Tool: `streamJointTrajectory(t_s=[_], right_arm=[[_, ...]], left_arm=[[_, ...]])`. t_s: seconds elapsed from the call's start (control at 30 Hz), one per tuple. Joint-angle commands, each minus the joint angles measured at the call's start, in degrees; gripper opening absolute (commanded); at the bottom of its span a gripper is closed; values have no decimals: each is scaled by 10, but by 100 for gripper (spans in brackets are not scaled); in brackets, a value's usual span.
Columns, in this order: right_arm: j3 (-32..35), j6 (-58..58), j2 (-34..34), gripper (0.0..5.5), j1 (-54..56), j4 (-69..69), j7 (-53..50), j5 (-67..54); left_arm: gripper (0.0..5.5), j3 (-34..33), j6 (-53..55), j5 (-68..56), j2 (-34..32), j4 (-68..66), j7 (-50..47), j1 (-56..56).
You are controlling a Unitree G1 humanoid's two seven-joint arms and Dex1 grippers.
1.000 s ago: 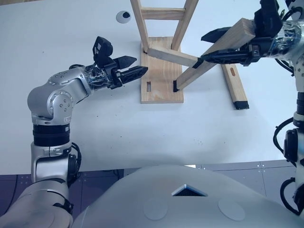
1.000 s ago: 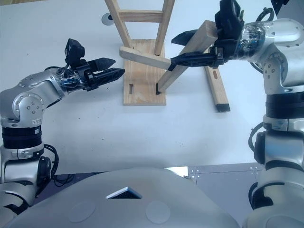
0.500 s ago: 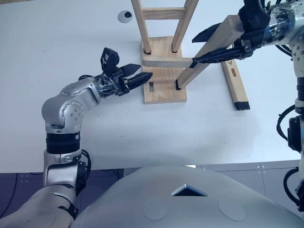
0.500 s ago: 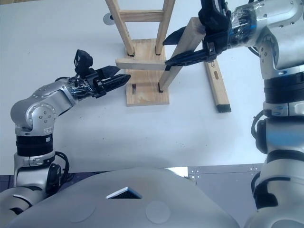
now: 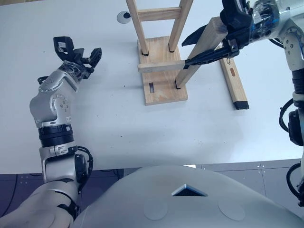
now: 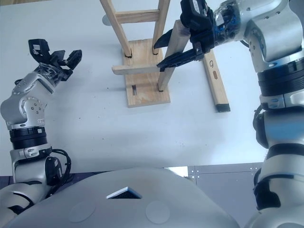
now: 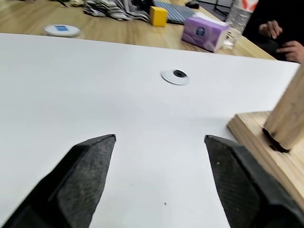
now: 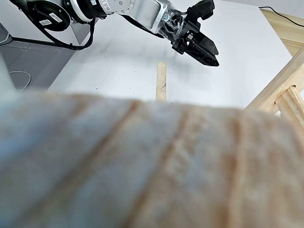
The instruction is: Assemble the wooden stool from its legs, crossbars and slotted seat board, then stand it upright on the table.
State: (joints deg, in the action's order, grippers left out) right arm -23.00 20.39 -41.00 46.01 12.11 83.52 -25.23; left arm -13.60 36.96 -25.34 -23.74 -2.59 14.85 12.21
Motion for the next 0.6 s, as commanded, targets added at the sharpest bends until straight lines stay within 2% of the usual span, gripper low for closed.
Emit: streamJointTrajectory(t_s=[0.03,0.2,0.33,0.43,0.6], right_arm=[[-137,28,15,206,-159,66,-53,142],[-145,6,22,206,-195,80,-77,149],[-185,-9,24,206,-208,84,-111,195],[-215,50,31,206,-194,86,-119,208],[-183,128,47,206,-178,93,-110,139]], left_arm=[[344,-18,-14,8,11,-21,-15,19],[344,-16,-15,5,8,-30,-11,28],[344,-14,-14,4,7,-37,-7,34],[344,-13,-13,4,9,-35,-8,35],[344,-13,-15,3,11,-37,-6,33]])
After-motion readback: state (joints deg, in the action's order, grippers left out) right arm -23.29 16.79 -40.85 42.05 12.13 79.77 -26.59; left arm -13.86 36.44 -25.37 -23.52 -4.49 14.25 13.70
